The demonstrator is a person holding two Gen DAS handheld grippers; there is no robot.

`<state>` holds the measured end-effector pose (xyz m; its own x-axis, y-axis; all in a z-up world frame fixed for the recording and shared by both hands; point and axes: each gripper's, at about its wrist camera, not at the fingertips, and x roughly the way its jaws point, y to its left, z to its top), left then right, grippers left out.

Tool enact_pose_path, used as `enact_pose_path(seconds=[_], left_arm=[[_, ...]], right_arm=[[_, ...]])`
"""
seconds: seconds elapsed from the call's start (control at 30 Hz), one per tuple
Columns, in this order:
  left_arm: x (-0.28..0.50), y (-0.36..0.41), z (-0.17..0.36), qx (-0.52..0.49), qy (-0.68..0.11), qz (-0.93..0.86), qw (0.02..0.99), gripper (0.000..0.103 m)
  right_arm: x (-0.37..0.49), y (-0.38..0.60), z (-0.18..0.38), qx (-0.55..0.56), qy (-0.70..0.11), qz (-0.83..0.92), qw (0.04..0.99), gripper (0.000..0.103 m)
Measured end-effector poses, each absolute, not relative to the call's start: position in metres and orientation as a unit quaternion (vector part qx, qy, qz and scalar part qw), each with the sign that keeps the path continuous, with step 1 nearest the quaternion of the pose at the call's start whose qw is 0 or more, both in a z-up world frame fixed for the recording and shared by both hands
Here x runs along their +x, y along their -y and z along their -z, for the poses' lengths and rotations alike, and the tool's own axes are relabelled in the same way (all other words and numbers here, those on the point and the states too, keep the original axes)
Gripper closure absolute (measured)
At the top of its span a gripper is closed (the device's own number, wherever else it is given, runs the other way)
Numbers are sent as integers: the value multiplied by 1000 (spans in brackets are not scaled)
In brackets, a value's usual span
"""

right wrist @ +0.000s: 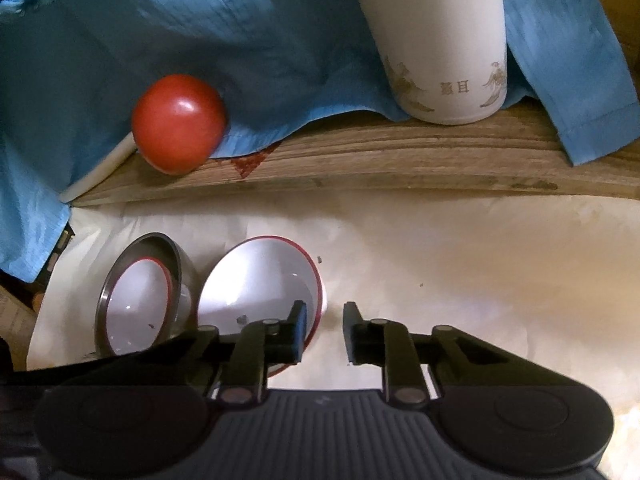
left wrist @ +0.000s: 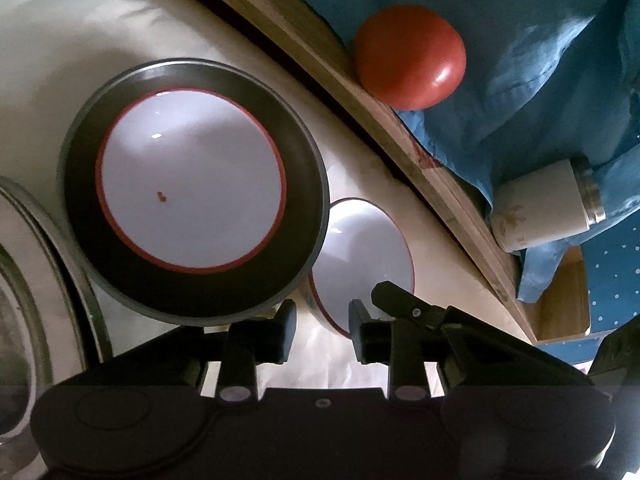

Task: Organize plates and bowls
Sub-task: 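Grasp the second white bowl rim with the left tool while the right tool grips it too, then carry the second white bowl with both tools and lower it into the nested bowls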

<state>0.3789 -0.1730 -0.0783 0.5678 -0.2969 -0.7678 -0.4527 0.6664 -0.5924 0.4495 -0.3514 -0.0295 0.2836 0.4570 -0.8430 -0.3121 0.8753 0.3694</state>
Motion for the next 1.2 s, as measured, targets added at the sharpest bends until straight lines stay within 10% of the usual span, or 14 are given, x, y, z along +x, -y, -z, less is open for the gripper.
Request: enact_pose_path(seconds=[1.2], left_arm=[[366, 182, 61, -350, -465, 28, 813, 91]], right_arm=[[392, 381, 17, 145, -521, -181, 821, 92]])
